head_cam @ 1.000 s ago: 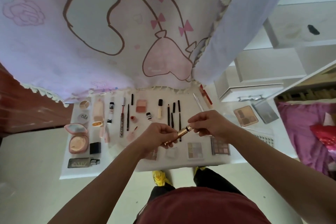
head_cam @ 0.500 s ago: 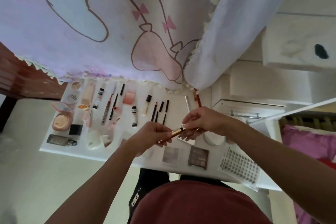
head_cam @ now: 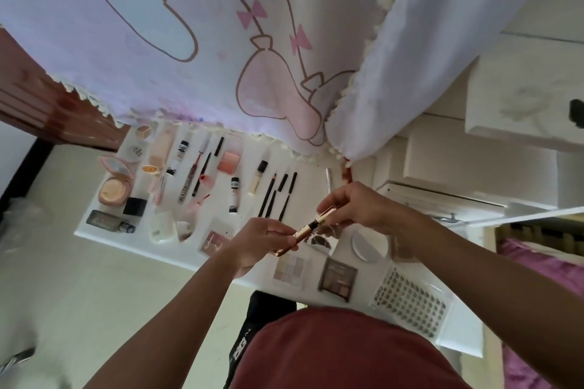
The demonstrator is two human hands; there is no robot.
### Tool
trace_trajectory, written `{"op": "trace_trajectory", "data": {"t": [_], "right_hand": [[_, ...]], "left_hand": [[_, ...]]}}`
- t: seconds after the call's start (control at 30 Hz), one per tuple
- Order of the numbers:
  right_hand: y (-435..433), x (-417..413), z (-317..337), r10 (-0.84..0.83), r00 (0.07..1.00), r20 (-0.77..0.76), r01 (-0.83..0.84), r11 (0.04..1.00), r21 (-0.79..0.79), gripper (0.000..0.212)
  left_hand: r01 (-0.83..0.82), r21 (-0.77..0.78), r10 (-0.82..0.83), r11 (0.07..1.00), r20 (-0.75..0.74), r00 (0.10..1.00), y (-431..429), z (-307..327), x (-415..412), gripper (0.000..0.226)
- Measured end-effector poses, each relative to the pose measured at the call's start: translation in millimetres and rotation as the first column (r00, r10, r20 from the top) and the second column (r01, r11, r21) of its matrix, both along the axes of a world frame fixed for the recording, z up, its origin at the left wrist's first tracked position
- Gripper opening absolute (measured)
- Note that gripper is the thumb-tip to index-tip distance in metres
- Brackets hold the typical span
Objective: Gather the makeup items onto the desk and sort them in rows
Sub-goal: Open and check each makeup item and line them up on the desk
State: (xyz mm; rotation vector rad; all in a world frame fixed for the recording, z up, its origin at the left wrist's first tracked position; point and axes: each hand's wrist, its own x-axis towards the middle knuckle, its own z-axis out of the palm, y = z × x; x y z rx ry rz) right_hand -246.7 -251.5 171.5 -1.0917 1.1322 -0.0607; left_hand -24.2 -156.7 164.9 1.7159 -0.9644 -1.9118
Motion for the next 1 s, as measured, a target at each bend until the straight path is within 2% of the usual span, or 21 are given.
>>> {"op": "trace_trajectory", "data": {"t": [0.13, 0.27, 0.5, 0.63, 0.83, 1.0], "right_hand": [[-9, -4, -2, 0.008, 1.000, -0.005, -0.008, 1.000, -0.016, 0.020], [-20, -8, -3, -0.052, 0.999, -0.009, 0.052, 0.998, -0.040, 0.020], [-24, -11, -10, -0.116, 0.993, -0.002, 0.116, 0.993, -0.027, 0.029], [-24, -6, -19, -0.215, 0.977, -0.005, 0.214, 0.977, -0.019, 0.029], [-30, 18, -44, -0.316, 0.937, -0.147, 0.307, 0.948, -0.083, 0.026], [-44, 47, -63, -0.285, 0.929, -0.237, 0.253, 0.954, -0.159, 0.014]], "left_hand": [[0.001, -0.005, -0.001, 1.000, 0.004, 1.000, -9, 3, 0, 0.017], [0.004, -0.005, -0.004, 1.000, 0.002, 1.000, -13, 2, 3, 0.019], [0.014, -0.027, -0.013, 1.000, 0.041, 0.999, -13, -8, 4, 0.023], [0.063, -0.098, -0.045, 0.993, 0.180, 0.983, -13, -15, -3, 0.020], [0.175, -0.136, -0.090, 0.975, 0.481, 0.872, -18, -44, -17, 0.024], [0.214, -0.141, -0.076, 0.967, 0.639, 0.765, -21, -64, -30, 0.035]]}}
